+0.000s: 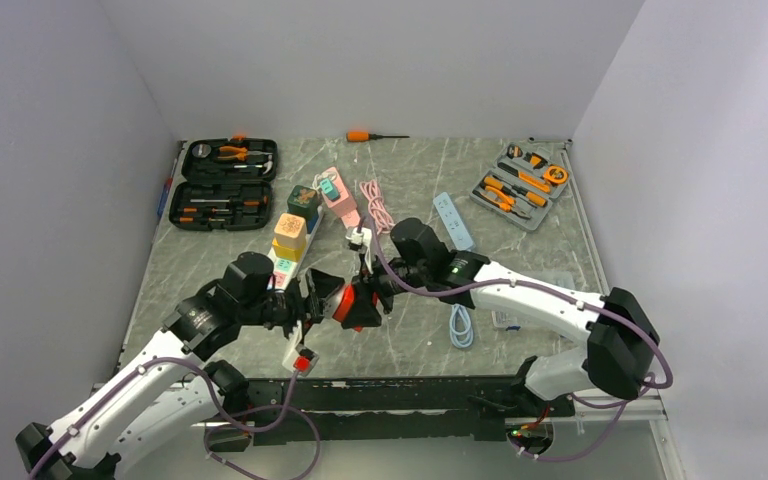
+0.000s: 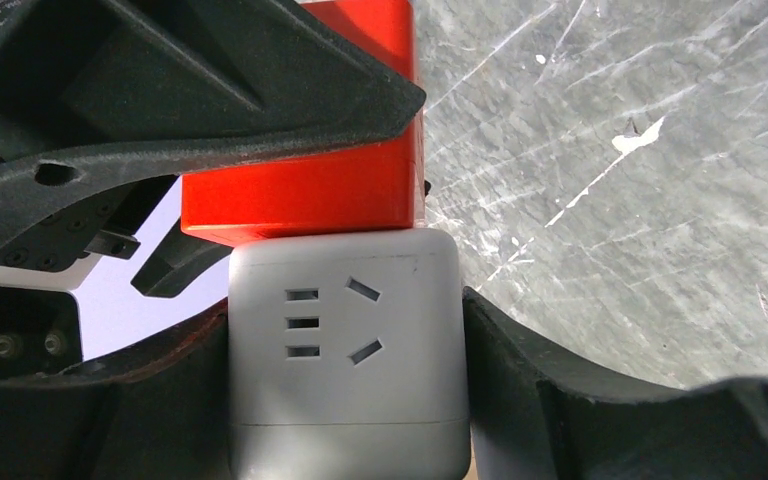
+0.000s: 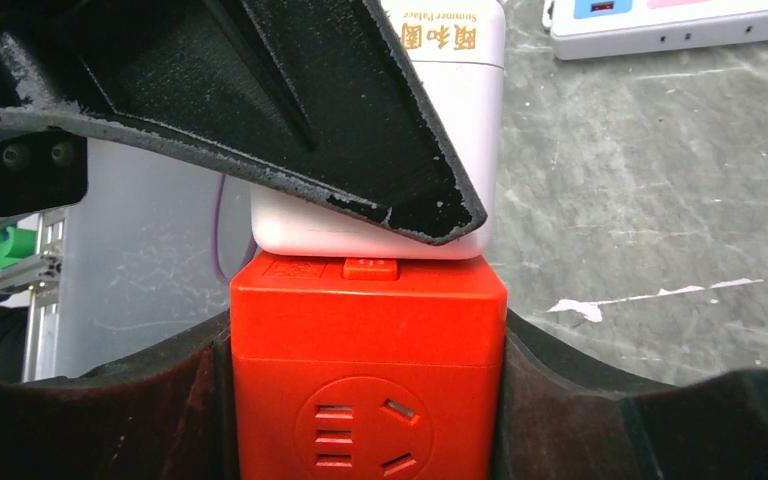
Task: Pull the plug off the socket
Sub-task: Remove the plug from the socket, then place the plug at the center of the board, then move the socket to the center of the board.
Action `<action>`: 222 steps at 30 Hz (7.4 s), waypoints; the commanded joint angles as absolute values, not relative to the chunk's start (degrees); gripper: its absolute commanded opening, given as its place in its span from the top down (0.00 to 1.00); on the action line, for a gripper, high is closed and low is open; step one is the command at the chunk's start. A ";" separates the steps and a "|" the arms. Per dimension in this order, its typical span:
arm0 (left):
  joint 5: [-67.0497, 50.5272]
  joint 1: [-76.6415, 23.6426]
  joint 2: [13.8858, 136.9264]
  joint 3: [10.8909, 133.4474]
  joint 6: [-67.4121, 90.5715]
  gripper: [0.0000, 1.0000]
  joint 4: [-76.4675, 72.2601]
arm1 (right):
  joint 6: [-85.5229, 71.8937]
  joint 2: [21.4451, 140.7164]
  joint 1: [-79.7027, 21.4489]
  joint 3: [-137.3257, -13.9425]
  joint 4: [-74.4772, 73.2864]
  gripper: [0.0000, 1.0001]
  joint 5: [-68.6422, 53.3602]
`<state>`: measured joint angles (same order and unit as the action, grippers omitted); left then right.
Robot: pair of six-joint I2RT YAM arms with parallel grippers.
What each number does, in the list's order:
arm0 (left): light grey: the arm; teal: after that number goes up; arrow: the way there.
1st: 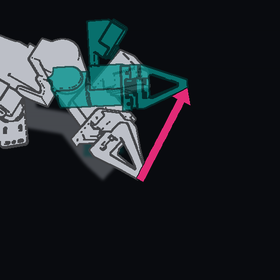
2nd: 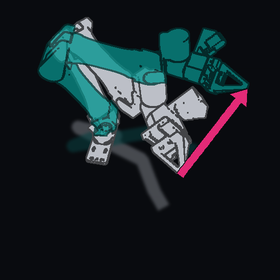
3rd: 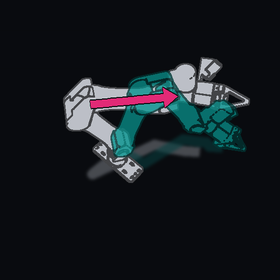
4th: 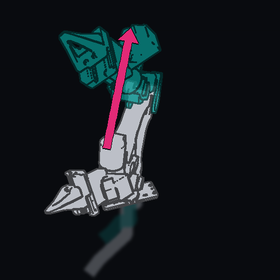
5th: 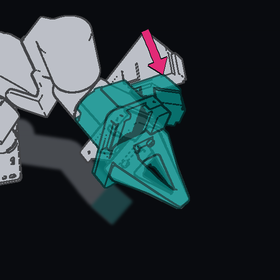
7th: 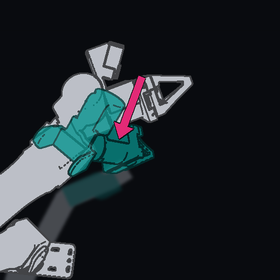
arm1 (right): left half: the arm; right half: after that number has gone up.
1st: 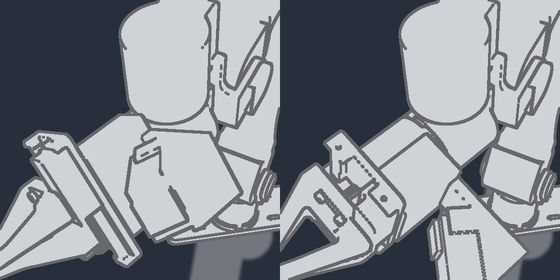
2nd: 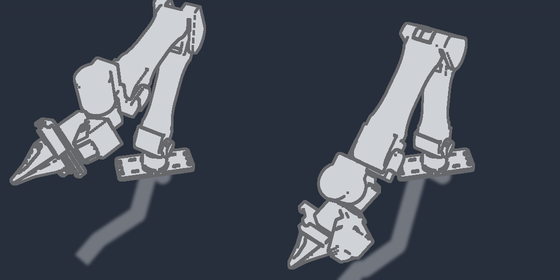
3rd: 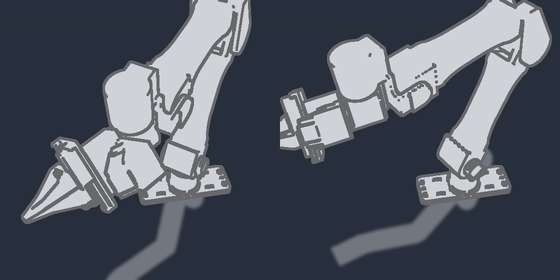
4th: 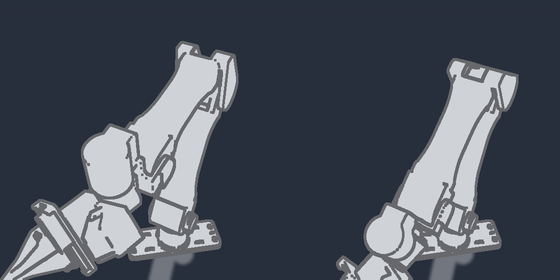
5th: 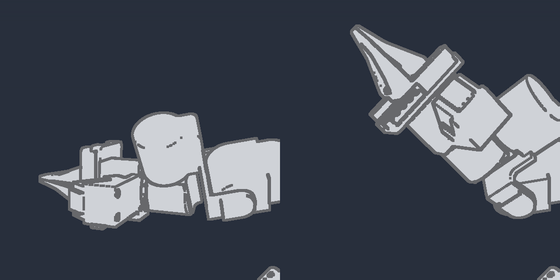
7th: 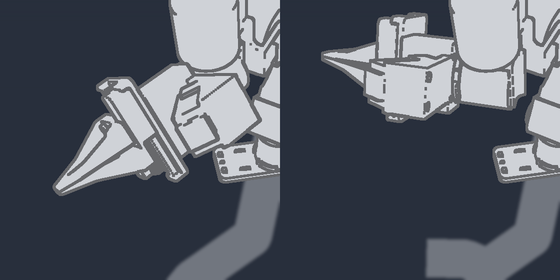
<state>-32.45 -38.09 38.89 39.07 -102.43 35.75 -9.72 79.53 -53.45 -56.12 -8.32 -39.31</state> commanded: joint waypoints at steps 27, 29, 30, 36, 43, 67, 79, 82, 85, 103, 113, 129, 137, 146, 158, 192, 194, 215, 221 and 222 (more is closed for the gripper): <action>-14.05 -34.99 47.20 40.19 -108.29 1.00 32.51 | -7.66 74.30 -53.64 -53.53 -28.87 1.00 -33.33; -14.89 -33.08 46.97 40.02 -109.08 1.00 32.43 | -8.34 73.25 -53.69 -52.40 -28.54 1.00 -33.38; -15.48 -31.21 46.87 39.92 -109.86 1.00 32.34 | -8.68 72.61 -53.73 -51.86 -28.30 1.00 -33.17; -18.26 -26.81 45.72 39.52 -110.45 1.00 32.39 | -10.58 69.44 -53.59 -49.54 -26.96 1.00 -28.26; -21.69 -26.76 43.43 40.06 -105.90 1.00 31.64 | -16.44 79.32 -50.99 -51.59 -29.29 1.00 -2.69; -28.50 -35.76 40.18 37.11 -99.07 1.00 37.70 | -38.42 86.11 -49.28 -42.92 -26.33 0.00 24.37; -28.06 -47.06 60.53 41.70 -85.13 1.00 31.88 | -35.04 65.35 -47.78 -52.01 -33.10 0.02 26.45; -28.82 -49.11 66.37 40.80 -85.33 1.00 26.95 | -35.46 63.25 -47.01 -51.43 -33.20 0.03 26.80; -28.89 -50.99 73.05 43.18 -83.99 1.00 25.01 | -35.39 59.95 -46.56 -50.58 -33.11 0.03 28.33; -26.80 -55.20 105.50 67.54 -84.85 1.00 32.84 | -32.71 48.87 -42.34 -49.58 -32.77 0.00 30.37; -29.77 -59.04 113.24 76.78 -78.06 1.00 33.30 | -31.63 49.15 -40.34 -49.31 -31.38 0.00 28.98; -30.78 -62.14 115.46 82.99 -46.18 0.29 33.55 | -31.55 51.00 -35.51 -49.16 -31.37 0.00 24.44; -34.65 -60.80 109.70 82.60 -36.08 0.01 36.54 | -31.50 52.23 -35.28 -50.88 -31.60 0.00 23.70; -28.78 -56.74 104.79 93.73 -34.20 0.01 54.41 | -32.28 56.75 -32.51 -54.75 -31.58 0.00 20.58; -21.89 -35.77 97.43 113.75 -29.30 0.01 62.54 | -29.80 65.39 -29.15 -61.89 -28.05 0.00 12.28; -12.09 -12.83 105.90 92.28 -18.25 0.01 28.55 | -16.76 117.37 -39.90 -89.19 -3.74 0.16 5.38; -11.79 -12.83 106.52 91.80 -19.02 0.00 27.95 | -17.31 119.49 -39.16 -90.02 -3.02 0.19 4.49; -5.05 -9.04 99.18 77.03 -26.37 0.16 24.34 | -21.18 116.64 -38.19 -74.36 -3.92 0.64 6.94; -7.37 -7.53 95.50 72.98 -25.74 0.16 24.75 | -21.51 111.95 -38.10 -69.31 -4.88 0.72 8.15; -8.10 -7.48 94.53 72.35 -25.40 0.16 25.13 | -21.45 111.17 -38.06 -68.74 -5.55 0.76 8.17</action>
<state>-8.32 -8.80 99.42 73.73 -24.60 25.19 -20.84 115.15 -38.65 -71.46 -0.01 4.73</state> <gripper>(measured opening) 0.846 0.297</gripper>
